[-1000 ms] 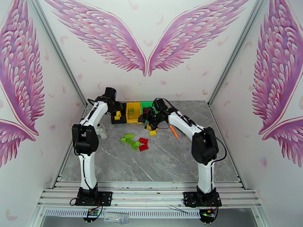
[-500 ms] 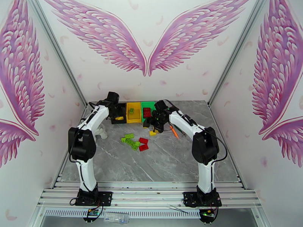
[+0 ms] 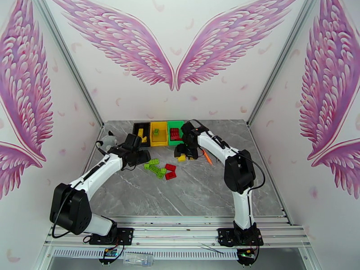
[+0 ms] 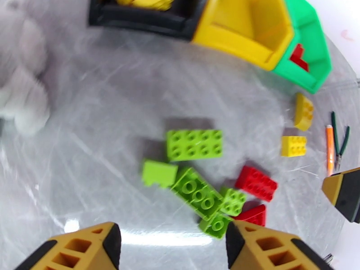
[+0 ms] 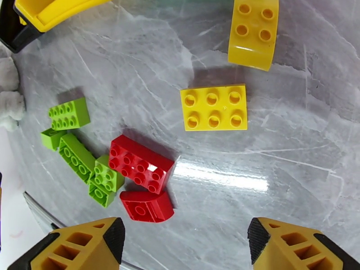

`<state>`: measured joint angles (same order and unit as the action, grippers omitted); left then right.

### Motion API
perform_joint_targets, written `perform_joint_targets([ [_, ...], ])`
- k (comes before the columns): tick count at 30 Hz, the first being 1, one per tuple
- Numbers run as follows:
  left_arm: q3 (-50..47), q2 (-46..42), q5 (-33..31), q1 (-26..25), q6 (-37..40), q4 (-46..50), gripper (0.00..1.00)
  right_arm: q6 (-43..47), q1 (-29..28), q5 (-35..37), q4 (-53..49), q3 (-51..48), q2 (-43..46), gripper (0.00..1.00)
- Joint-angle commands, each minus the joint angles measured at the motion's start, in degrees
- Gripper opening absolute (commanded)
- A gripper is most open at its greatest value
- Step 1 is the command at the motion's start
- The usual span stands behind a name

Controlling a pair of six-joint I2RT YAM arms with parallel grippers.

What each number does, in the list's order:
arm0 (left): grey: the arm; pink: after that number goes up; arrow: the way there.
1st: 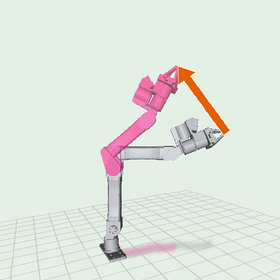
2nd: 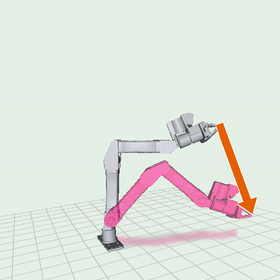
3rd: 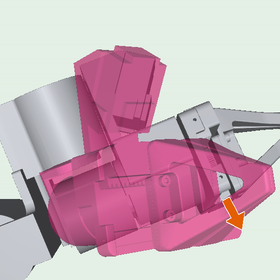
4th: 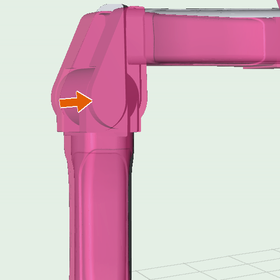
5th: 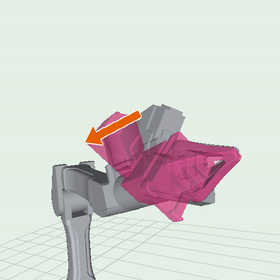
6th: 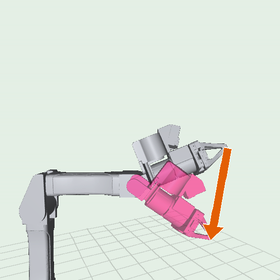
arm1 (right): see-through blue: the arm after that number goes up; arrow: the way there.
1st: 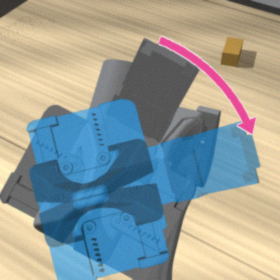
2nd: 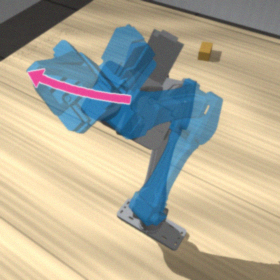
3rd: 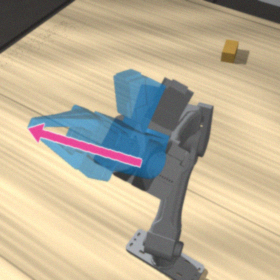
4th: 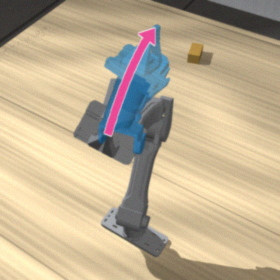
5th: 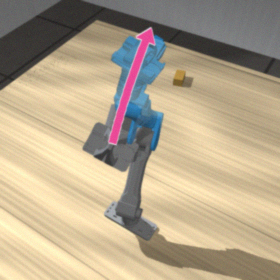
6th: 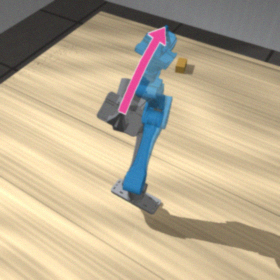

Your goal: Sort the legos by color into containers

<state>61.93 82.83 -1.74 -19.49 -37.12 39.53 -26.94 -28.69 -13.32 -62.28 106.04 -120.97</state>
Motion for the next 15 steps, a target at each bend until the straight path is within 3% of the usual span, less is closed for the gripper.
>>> perform_joint_targets([
  [1, -0.5, -2.7, -3.6, 1.0, -3.2, 1.2, 0.67, 1.6, -0.7, 2.4, -2.3, 2.7, -2.3, 0.82],
  [8, 2.7, -3.5, -4.4, 4.0, -3.0, 4.1, 0.70, 2.6, -1.0, 3.8, -4.3, 7.8, -6.9, 0.83],
  [15, 5.6, -2.9, -2.5, 6.1, -3.2, 4.0, 0.70, 3.6, -1.5, 5.7, -6.8, 14.5, -12.4, 0.77],
])
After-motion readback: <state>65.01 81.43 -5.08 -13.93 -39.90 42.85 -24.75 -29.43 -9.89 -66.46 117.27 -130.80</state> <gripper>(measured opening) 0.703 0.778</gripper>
